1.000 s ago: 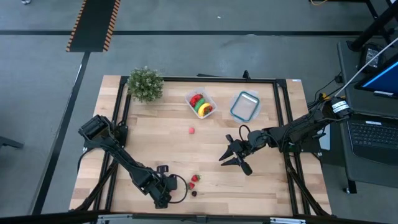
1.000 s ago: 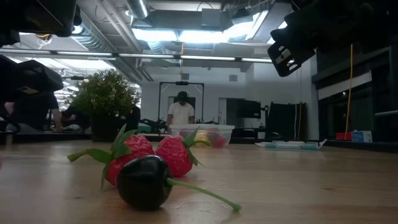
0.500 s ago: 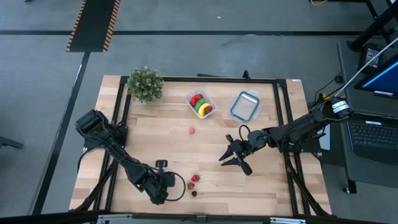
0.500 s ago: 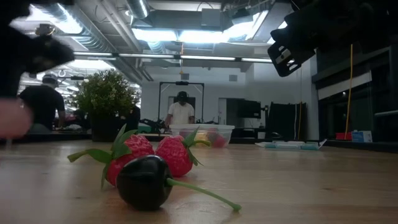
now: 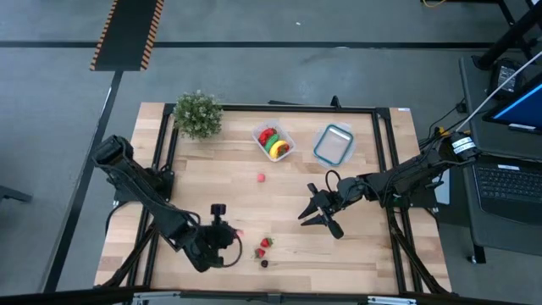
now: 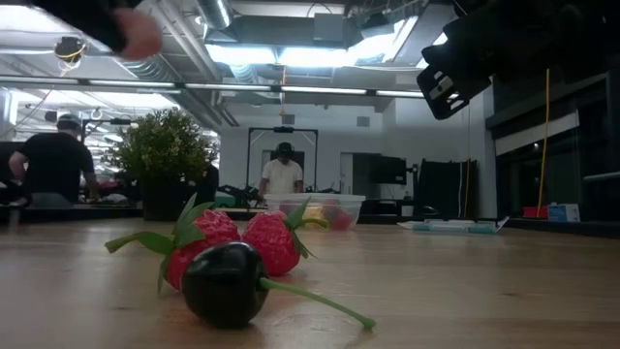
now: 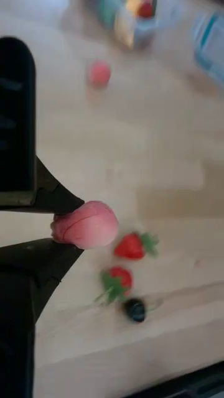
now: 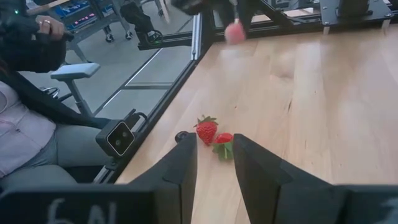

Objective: Pick and placing Produce into tupperware
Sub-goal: Put the bottom pink apricot into the transparent container

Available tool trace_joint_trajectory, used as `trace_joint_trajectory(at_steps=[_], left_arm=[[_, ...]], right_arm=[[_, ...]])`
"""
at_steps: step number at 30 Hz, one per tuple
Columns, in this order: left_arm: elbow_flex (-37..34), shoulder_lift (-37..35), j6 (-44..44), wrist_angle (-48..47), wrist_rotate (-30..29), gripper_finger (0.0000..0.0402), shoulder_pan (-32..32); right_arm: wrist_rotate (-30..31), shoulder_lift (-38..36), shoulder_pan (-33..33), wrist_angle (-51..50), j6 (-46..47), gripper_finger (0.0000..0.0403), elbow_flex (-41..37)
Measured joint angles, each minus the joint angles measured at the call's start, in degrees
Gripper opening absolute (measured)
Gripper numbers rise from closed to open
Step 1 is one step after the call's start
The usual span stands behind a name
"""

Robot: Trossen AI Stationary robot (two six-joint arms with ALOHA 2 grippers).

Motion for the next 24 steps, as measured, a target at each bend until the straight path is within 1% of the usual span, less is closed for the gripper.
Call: trace_joint_trajectory(at_steps=[2,5,7,11,15,17,18,21,24], left_arm=[[-1.54,-2.28,0.4,1.13,-2.45,0.0043,0.0],[-5.5,-5.51,2.53,7.42,-4.99,0.0043,0.0],[-9.41,-7.69,4.79,14.42,-5.06,0.0043,0.0],[-18.7,-11.13,10.99,32.6,-4.42,0.0043,0.5],[-27.54,-11.82,17.22,53.0,-0.6,0.0042,2.23],[-30.86,-11.74,19.25,60.69,1.21,0.0042,3.4],[-32.23,-11.73,19.65,63.42,1.84,0.0042,4.06],[-34.71,-11.67,20.1,67.05,3.05,0.0042,6.1],[-35.33,-11.68,21.65,69.18,6.64,0.0042,8.47]], right_arm=[[0.0,0.0,0.03,0.01,-0.04,0.0106,0.0],[0.0,0.0,0.02,0.04,-0.09,0.0106,0.0],[0.0,0.0,0.02,0.07,-0.11,0.0106,0.0],[0.0,0.0,0.02,0.14,-0.15,0.0106,0.0],[0.0,0.0,0.02,0.37,-0.19,0.0106,0.0],[0.0,0.0,0.02,0.41,-0.26,0.0106,0.0],[0.0,0.0,0.02,0.47,-0.26,0.0106,0.0],[0.0,0.02,0.02,1.75,-0.31,0.0106,0.0],[0.04,0.02,0.02,3.84,-2.34,0.0106,0.0]])
